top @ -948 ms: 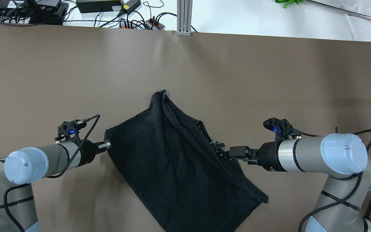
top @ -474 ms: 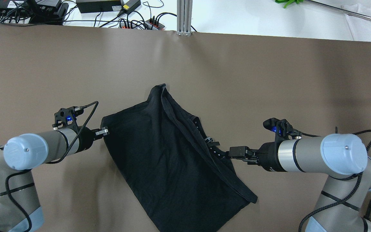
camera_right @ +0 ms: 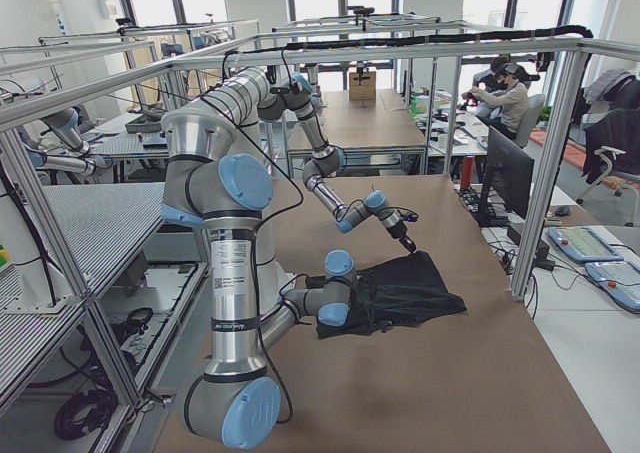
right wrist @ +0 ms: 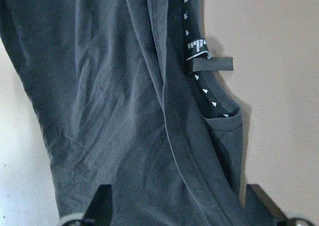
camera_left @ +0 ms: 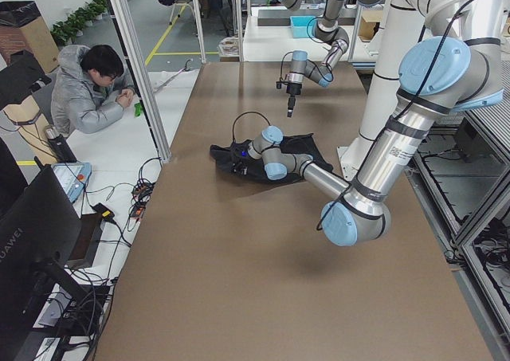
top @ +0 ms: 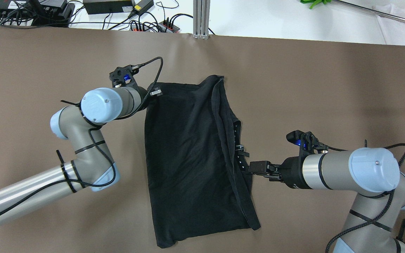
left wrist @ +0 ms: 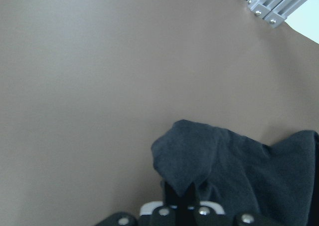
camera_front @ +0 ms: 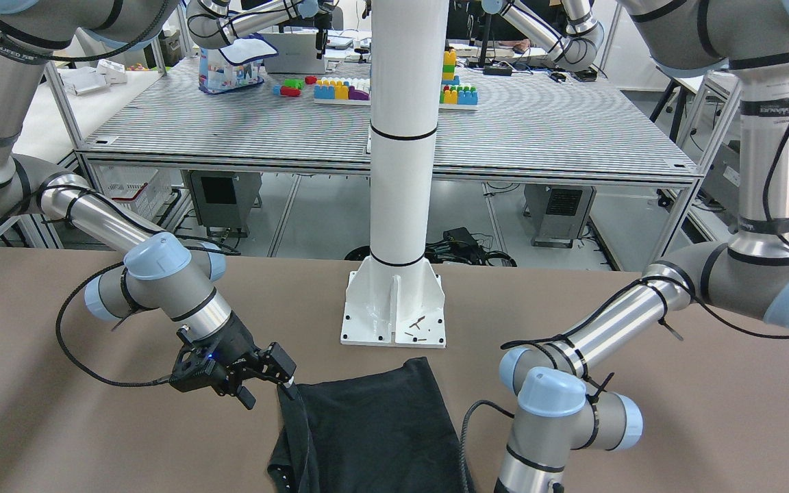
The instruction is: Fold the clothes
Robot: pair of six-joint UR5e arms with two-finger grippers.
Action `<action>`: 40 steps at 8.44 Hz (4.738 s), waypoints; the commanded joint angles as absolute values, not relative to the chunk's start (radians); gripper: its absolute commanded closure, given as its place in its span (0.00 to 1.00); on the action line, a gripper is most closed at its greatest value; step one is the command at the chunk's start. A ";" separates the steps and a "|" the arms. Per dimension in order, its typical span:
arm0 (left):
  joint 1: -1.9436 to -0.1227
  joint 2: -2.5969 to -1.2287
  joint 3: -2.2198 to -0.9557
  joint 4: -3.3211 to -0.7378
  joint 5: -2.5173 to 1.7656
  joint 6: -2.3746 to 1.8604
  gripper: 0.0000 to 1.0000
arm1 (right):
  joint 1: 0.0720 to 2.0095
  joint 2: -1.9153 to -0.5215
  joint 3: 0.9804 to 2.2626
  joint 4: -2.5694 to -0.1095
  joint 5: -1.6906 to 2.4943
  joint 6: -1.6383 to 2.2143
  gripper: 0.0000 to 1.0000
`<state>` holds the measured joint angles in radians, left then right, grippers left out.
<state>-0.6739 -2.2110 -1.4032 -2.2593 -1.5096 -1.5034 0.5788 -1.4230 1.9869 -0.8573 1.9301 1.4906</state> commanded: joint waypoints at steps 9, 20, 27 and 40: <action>-0.831 -2.153 -1.462 -2.267 -1.725 -1.294 0.00 | 0.566 -1.218 1.987 -1.303 1.755 1.298 0.06; -0.859 -2.017 -1.600 -2.269 -1.775 -1.258 0.00 | 0.517 -0.965 1.580 -1.333 1.545 1.169 0.06; -0.856 -2.017 -1.606 -2.267 -1.766 -1.264 0.00 | 0.586 -1.011 1.549 -1.328 1.549 1.067 0.06; -0.856 -2.014 -1.617 -2.266 -1.759 -1.269 0.00 | 0.710 -0.870 1.312 -1.067 1.579 1.026 0.06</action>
<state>-0.8565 -2.0133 -1.6193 -2.2661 -1.7595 -1.2727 0.7148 -0.9060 1.4466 -1.2129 1.6296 1.0227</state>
